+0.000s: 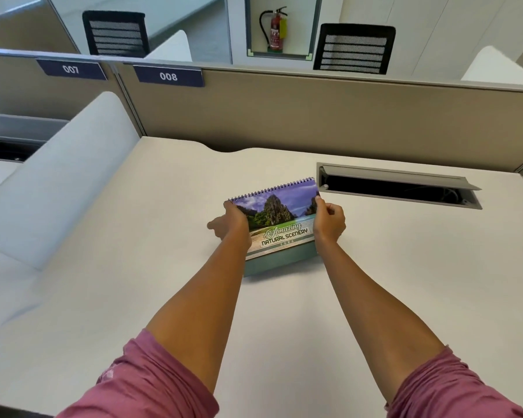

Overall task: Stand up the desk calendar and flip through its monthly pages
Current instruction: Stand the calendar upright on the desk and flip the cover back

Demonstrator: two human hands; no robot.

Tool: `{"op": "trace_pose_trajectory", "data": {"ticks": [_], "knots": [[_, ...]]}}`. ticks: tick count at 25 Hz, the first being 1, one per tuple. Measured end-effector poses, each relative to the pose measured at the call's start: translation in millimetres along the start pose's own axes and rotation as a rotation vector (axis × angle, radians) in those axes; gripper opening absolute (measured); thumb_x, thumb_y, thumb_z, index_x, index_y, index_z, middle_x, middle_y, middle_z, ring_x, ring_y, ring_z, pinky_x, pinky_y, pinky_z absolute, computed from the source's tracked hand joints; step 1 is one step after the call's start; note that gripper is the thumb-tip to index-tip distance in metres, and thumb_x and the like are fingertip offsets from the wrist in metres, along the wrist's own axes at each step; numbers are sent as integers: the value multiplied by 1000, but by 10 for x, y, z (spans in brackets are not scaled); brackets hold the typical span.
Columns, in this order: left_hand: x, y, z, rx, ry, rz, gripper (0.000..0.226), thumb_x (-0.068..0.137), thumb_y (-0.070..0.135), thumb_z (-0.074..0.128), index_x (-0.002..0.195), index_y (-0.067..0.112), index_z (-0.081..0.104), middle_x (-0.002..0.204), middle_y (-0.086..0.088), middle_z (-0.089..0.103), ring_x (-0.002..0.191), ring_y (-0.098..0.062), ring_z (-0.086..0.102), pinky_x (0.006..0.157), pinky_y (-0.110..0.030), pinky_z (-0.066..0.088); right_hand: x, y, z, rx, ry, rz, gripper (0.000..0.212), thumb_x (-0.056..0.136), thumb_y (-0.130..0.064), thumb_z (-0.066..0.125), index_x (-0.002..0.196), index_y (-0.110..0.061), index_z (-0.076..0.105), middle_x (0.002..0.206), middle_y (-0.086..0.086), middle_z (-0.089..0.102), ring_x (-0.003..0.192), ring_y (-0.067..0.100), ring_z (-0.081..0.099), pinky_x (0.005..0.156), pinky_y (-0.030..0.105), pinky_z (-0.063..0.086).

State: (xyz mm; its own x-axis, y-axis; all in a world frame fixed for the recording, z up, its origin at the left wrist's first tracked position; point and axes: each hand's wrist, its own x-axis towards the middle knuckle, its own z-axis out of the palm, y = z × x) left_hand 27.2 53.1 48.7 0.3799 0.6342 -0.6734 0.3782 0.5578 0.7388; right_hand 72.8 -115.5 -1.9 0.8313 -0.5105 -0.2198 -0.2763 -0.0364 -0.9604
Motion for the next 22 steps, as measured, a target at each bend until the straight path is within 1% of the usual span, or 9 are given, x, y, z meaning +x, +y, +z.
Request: {"op": "trace_pose_trajectory", "data": {"ticks": [3,6,8,11,13,15,17,20,22], "knots": [[115,189,-59,-44,-59,2,45,90,50,54,110,9,52,113,-9,62,88,-25,58,67,-35,48,-18,-74,133,76,-14,2,36,88,-46,62,95,-10,62,89,0,66,76,13,63,64,28,53],[239,362,-69,-62,-82,34,51,84,56,63,104,11,51,105,-7,61,95,-28,62,81,-38,57,-24,-141,278,100,-27,-7,39,89,-50,59,90,-11,58,83,-4,60,69,7,57,55,19,44],[308,473,-59,-51,-89,76,53,80,57,69,97,11,51,103,-8,62,96,-28,64,87,-41,58,-34,-179,381,110,-41,-31,41,89,-52,59,87,-11,54,79,-6,57,68,6,55,55,17,42],[465,657,-63,-45,-86,110,52,74,57,74,82,13,50,102,-8,64,95,-28,66,86,-43,58,-33,-263,573,108,-80,-92,41,89,-50,59,81,-12,50,76,-11,53,67,2,53,53,9,41],[579,769,-71,-49,-84,122,51,72,57,76,77,14,49,98,-7,65,94,-29,66,85,-45,59,-12,-311,704,101,-108,-137,40,90,-51,59,79,-14,48,75,-7,54,66,4,52,51,8,39],[679,867,-67,-59,-82,132,49,70,56,76,75,15,50,92,-6,64,93,-29,67,85,-47,59,23,-349,832,105,-130,-156,41,89,-52,59,77,-15,47,74,-4,55,65,6,52,51,8,40],[780,966,-41,-74,-85,154,49,68,58,76,74,16,52,88,-4,64,90,-28,67,84,-46,59,64,-388,973,108,-152,-152,43,88,-55,58,78,-15,46,73,-5,55,66,8,54,53,13,42],[953,1097,13,-81,-97,201,52,64,63,78,73,16,57,84,-1,66,85,-23,67,82,-43,60,141,-447,1187,109,-180,-160,43,89,-55,58,79,-15,46,71,-8,55,63,5,54,47,5,40],[1075,1159,42,-77,-104,221,55,60,65,79,72,16,58,83,0,67,82,-20,66,80,-41,60,202,-487,1310,107,-190,-177,43,88,-55,58,80,-14,46,70,-8,55,62,4,53,45,3,38]]}}
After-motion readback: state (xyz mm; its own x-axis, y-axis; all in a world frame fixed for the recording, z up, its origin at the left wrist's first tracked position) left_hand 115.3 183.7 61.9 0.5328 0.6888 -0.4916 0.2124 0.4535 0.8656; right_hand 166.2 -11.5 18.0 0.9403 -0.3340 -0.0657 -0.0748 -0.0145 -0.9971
